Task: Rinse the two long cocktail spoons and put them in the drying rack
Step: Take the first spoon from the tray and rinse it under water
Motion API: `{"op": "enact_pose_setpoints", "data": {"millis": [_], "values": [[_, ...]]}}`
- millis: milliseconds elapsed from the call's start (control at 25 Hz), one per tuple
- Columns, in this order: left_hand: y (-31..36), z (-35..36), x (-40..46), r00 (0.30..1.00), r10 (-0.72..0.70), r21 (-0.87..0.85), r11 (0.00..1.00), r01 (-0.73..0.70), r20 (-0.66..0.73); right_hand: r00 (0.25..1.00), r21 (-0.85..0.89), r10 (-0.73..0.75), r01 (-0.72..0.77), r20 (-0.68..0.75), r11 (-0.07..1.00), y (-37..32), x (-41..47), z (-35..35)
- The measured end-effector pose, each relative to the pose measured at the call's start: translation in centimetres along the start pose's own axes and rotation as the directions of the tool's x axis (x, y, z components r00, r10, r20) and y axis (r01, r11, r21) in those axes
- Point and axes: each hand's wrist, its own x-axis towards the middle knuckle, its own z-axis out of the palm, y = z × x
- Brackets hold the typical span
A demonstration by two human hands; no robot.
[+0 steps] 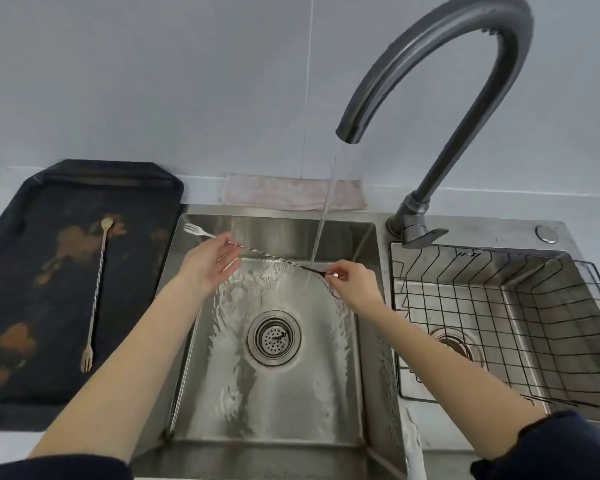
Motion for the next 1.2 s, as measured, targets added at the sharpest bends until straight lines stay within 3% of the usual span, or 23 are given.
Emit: {"op": "enact_pose_setpoints", "data": {"millis": [240, 480, 640, 800, 1000, 1200], "values": [[-6.3, -3.7, 3.8, 0.957, -0.258, 0.073, 0.96, 0.269, -0.136, 0.976, -0.133, 0.099, -0.074, 0.194, 0.988, 3.5, 2.0, 4.2], [-11.7, -5.9, 6.7, 0.861, -0.443, 0.126, 0.867, 0.483, -0.251, 0.944, -0.284, 0.178, -0.097, 0.278, 0.954, 7.1, 3.1, 7.6], [-13.7, -5.4, 6.9, 0.825, -0.49, 0.206, 0.809, 0.551, -0.281, 0.93, -0.369, 0.218, -0.099, 0.296, 0.924, 8.4, 3.0, 8.2], [-14.4, -5.5, 7.4, 0.83, -0.453, 0.277, 0.794, 0.541, -0.326, 0.932, -0.379, 0.215, -0.093, 0.292, 0.921, 8.7, 2.8, 8.2], [-13.8, -5.1, 6.7, 0.85, -0.446, 0.352, 0.776, 0.523, -0.28, 0.931, -0.377, 0.205, -0.081, 0.301, 0.923, 7.8, 2.3, 7.6], [-11.6, -4.4, 4.8, 0.943, -0.272, 0.664, 0.671, 0.329, -0.192, 0.919, -0.402, 0.184, -0.031, 0.349, 0.915, 5.6, 0.5, 6.4]]}}
